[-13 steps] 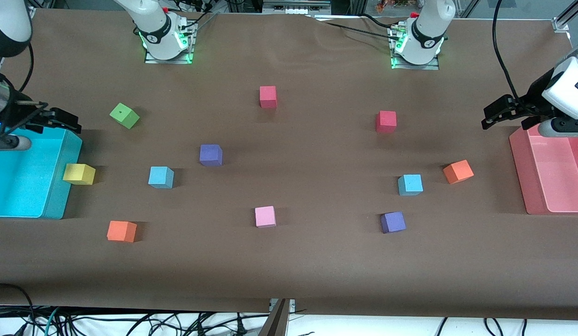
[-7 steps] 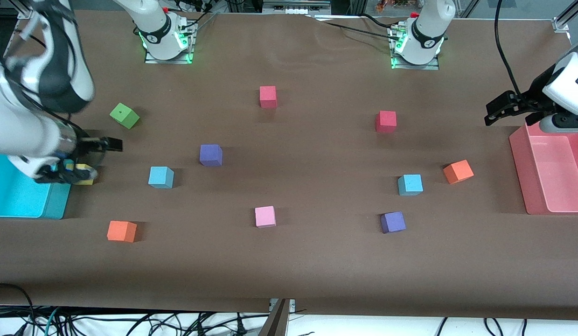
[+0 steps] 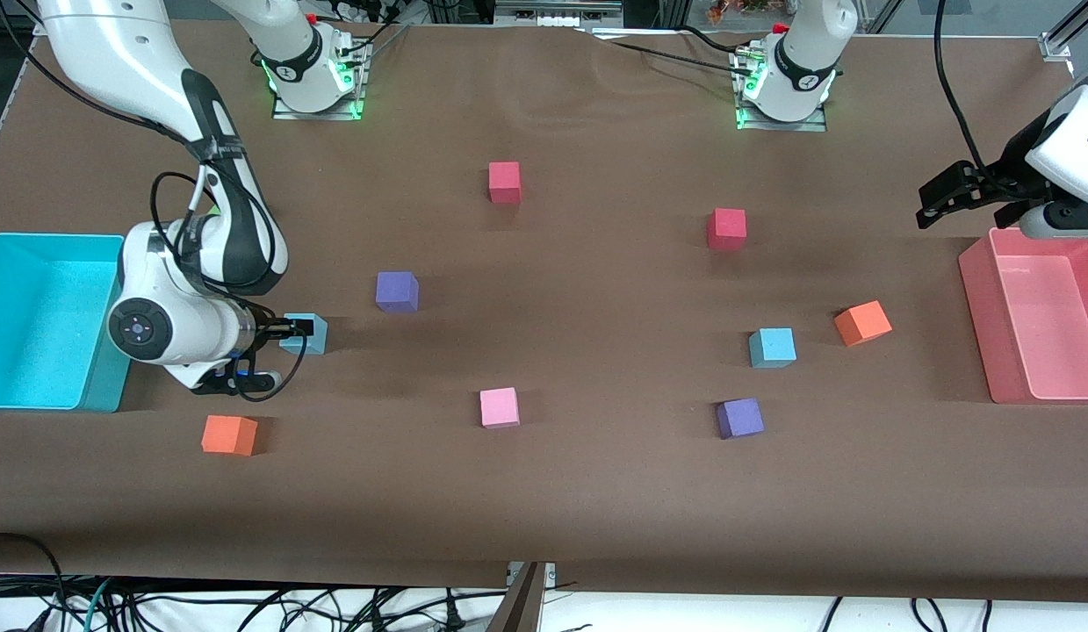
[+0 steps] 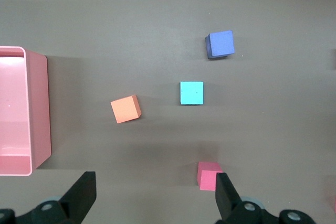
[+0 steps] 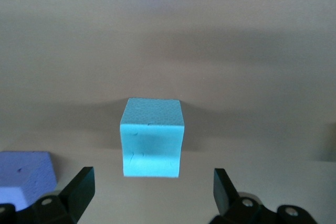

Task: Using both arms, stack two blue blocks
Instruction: 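Reach the right gripper to the light blue cube and grasp it, then lift the light blue cube and carry it toward the table middle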

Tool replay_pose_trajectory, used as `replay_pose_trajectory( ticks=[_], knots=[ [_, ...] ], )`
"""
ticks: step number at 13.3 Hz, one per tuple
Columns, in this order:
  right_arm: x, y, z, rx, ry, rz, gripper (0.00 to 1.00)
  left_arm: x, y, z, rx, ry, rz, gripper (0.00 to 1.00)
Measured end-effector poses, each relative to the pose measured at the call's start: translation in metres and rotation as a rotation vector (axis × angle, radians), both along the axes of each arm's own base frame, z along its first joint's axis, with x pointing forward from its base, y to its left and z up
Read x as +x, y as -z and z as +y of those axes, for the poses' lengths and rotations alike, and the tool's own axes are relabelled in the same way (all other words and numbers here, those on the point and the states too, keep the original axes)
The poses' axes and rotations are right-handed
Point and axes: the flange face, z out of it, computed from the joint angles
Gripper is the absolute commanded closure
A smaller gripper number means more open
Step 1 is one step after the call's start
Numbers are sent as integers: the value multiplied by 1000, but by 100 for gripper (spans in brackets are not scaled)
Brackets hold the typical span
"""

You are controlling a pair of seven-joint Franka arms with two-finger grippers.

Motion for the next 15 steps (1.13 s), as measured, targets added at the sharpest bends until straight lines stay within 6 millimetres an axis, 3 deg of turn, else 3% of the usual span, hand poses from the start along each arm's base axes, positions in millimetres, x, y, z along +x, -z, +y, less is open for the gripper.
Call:
replay_pose_trajectory(
  ticks=[11,12,13,14,15],
  knots=[
    [-2,48,3,24,29,34,2,0,2,3,0,-5,6,0],
    [-3,53,3,23,28,39,19,0,2,3,0,-5,6,0],
    [-3,58,3,21,28,45,75,0,2,3,0,-6,6,0],
    [-4,60,3,21,26,48,100,0,2,3,0,-6,6,0],
    [-3,60,3,21,27,48,100,0,2,3,0,-6,6,0]
  ],
)
